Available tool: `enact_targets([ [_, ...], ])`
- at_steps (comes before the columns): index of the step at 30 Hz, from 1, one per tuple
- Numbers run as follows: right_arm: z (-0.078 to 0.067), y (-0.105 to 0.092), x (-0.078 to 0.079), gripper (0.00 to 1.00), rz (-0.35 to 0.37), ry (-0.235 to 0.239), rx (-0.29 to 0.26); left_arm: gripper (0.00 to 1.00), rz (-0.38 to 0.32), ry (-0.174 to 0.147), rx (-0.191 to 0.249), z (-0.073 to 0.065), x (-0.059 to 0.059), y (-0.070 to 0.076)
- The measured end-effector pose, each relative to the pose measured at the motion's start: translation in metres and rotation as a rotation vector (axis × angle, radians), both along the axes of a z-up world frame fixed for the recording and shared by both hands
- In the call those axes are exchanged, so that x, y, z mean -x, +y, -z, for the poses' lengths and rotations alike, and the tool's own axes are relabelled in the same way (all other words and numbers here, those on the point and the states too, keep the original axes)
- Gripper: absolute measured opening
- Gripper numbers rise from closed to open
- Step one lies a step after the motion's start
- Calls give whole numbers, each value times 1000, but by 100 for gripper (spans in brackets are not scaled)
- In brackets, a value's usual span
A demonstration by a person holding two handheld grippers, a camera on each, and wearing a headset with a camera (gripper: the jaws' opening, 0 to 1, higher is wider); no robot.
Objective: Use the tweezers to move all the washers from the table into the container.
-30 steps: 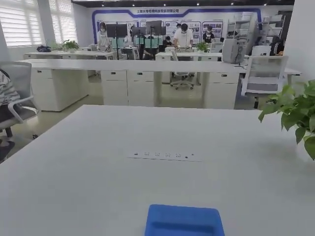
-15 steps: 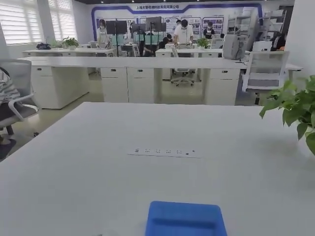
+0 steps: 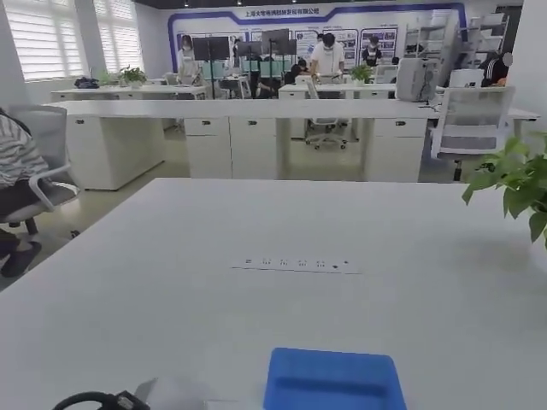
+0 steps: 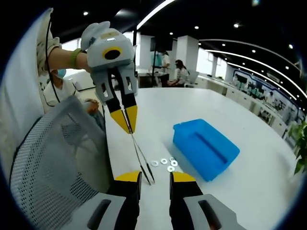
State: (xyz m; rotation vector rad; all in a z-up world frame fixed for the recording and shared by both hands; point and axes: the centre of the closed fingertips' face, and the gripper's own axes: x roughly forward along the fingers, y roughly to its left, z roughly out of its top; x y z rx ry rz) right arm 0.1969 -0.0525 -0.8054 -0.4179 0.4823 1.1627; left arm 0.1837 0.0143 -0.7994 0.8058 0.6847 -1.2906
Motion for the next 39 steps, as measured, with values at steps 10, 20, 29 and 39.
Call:
enact_targets([
  [10, 18, 36, 22, 23, -167, 33, 32, 0, 12, -6, 5, -11, 10, -11],
  [20, 40, 49, 18, 19, -270, 53, 89, 0, 38, 10, 4, -16, 9, -22],
  [29, 44, 50, 10, 7, -287, 82, 74, 0, 61, 20, -17, -19, 6, -27],
  [39, 37, 64, -3, 7, -284, 53, 35, 0, 74, 15, -50, -27, -8, -25],
])
